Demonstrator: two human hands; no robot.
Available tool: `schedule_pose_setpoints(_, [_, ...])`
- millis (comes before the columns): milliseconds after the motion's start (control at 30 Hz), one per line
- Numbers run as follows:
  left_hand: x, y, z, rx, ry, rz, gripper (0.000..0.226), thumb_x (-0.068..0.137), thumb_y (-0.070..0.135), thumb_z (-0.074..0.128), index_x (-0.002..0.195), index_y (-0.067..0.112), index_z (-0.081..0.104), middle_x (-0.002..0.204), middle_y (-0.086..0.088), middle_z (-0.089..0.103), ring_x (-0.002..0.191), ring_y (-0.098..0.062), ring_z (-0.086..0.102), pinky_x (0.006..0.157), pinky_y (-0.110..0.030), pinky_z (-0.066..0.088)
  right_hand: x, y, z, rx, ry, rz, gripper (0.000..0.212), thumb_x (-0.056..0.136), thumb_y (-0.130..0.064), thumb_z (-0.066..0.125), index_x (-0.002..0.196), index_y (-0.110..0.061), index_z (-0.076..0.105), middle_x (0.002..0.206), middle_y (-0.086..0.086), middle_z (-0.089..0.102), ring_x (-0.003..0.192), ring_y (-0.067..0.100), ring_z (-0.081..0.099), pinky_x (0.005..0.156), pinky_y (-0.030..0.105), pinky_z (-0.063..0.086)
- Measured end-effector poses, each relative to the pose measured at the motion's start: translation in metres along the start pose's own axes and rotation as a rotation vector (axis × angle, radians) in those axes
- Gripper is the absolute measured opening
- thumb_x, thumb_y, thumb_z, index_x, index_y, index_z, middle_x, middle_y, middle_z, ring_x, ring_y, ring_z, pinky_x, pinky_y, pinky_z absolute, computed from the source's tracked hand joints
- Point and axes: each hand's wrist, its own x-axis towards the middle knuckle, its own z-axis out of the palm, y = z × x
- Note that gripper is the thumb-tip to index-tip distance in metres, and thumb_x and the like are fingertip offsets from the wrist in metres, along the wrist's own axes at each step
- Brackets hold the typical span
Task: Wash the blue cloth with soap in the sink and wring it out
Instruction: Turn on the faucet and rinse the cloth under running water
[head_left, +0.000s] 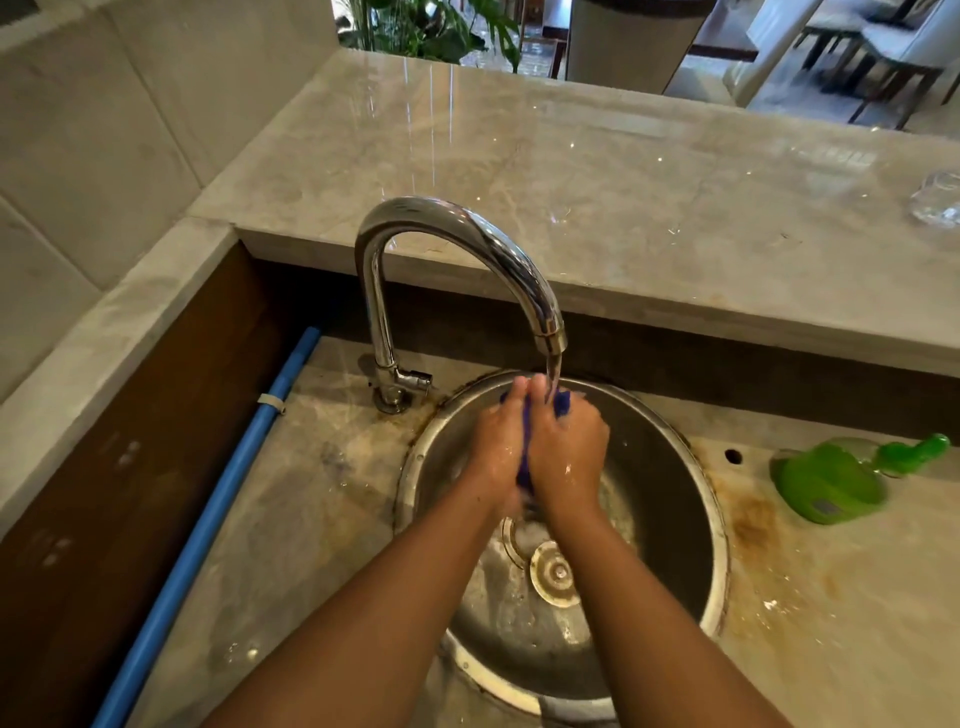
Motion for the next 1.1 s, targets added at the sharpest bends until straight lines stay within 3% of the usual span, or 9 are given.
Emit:
schedule_pose_setpoints(167, [-0.011, -0.006, 0.004, -0.006, -0.042, 0.065, 0.018, 0.098, 0.048, 0.052, 0.097, 0.031, 0.055, 0.104, -0.004, 0.067, 0.097, -0.024, 0.067, 0.095, -0.054, 0.054, 0.038, 0.021, -0.007, 0.086, -0.018, 0.283, 0.037, 0.099, -0.039, 0.056, 0.080, -0.009, 0.067, 0.072, 0.009, 0.067, 0.067, 0.023, 0.063, 0.077, 0.047, 0.056])
schedule_pose_setpoints(300, [0.002, 0.011, -0.002, 0.034, 0.057, 0.137, 0.042, 0.096, 0.053, 0.052, 0.105, 0.015, 0.064, 0.098, -0.009, 0.073, 0.092, -0.028, 0.071, 0.088, -0.051, 0.057, 0.009, 0.005, -0.009, 0.169, -0.066, 0.142, 0.042, 0.099, -0.042, 0.053, 0.070, -0.014, 0.064, 0.064, 0.010, 0.063, 0.059, 0.023, 0.059, 0.065, 0.042, 0.052])
schedule_pose_setpoints(433, [0.004, 0.011, -0.002, -0.037, 0.006, 0.067, 0.043, 0.101, 0.044, 0.047, 0.078, 0.012, 0.065, 0.061, 0.000, 0.069, 0.062, -0.016, 0.068, 0.064, -0.031, 0.051, -0.005, -0.009, 0.002, 0.003, -0.065, -0.120, 0.048, 0.101, -0.043, 0.050, 0.066, -0.013, 0.063, 0.058, 0.001, 0.060, 0.055, 0.014, 0.058, 0.059, 0.029, 0.045])
schedule_pose_setpoints(567, [-0.001, -0.003, 0.001, -0.058, 0.004, 0.063, 0.047, 0.094, 0.054, 0.055, 0.120, 0.015, 0.064, 0.105, -0.010, 0.076, 0.097, -0.027, 0.073, 0.085, -0.050, 0.059, 0.033, 0.009, 0.000, -0.039, -0.052, 0.064, 0.041, 0.101, -0.038, 0.053, 0.065, -0.019, 0.060, 0.060, -0.002, 0.060, 0.057, 0.011, 0.056, 0.060, 0.026, 0.044])
schedule_pose_setpoints(633, [0.000, -0.004, -0.001, -0.017, -0.003, 0.103, 0.046, 0.094, 0.053, 0.056, 0.121, 0.016, 0.062, 0.112, -0.011, 0.074, 0.102, -0.029, 0.072, 0.092, -0.055, 0.056, 0.039, 0.017, -0.004, 0.013, -0.038, 0.156, 0.038, 0.101, -0.037, 0.053, 0.068, -0.018, 0.060, 0.065, 0.000, 0.063, 0.062, 0.015, 0.059, 0.065, 0.033, 0.047])
schedule_pose_setpoints(733, [0.004, 0.007, -0.005, -0.001, 0.025, 0.118, 0.041, 0.092, 0.057, 0.056, 0.108, 0.020, 0.064, 0.110, -0.012, 0.072, 0.103, -0.032, 0.069, 0.094, -0.057, 0.053, 0.022, 0.006, -0.011, 0.122, -0.048, 0.175, 0.037, 0.101, -0.038, 0.050, 0.071, -0.019, 0.061, 0.065, 0.002, 0.062, 0.060, 0.016, 0.059, 0.063, 0.034, 0.048])
schedule_pose_setpoints(867, [0.019, 0.016, -0.011, -0.028, 0.069, 0.138, 0.040, 0.097, 0.047, 0.055, 0.073, 0.017, 0.068, 0.069, -0.005, 0.069, 0.073, -0.024, 0.065, 0.075, -0.037, 0.052, -0.013, -0.012, -0.002, 0.122, -0.101, -0.031, 0.042, 0.099, -0.038, 0.054, 0.067, -0.014, 0.063, 0.056, -0.001, 0.058, 0.050, 0.003, 0.052, 0.052, 0.020, 0.042])
schedule_pose_setpoints(933, [0.013, 0.013, -0.005, -0.047, 0.042, 0.104, 0.039, 0.097, 0.048, 0.054, 0.085, 0.013, 0.069, 0.075, -0.007, 0.072, 0.076, -0.024, 0.067, 0.071, -0.036, 0.052, -0.004, -0.010, 0.001, 0.064, -0.053, -0.027, 0.043, 0.099, -0.039, 0.054, 0.064, -0.016, 0.062, 0.055, -0.004, 0.056, 0.050, 0.003, 0.052, 0.051, 0.016, 0.040])
schedule_pose_setpoints(1100, [-0.009, 0.003, 0.002, -0.038, -0.071, 0.061, 0.030, 0.098, 0.042, 0.055, 0.111, 0.016, 0.064, 0.103, -0.008, 0.075, 0.096, -0.026, 0.073, 0.084, -0.046, 0.059, 0.038, 0.012, -0.015, 0.052, -0.107, 0.218, 0.036, 0.100, -0.037, 0.054, 0.073, -0.015, 0.062, 0.064, 0.001, 0.060, 0.056, 0.013, 0.056, 0.058, 0.032, 0.046])
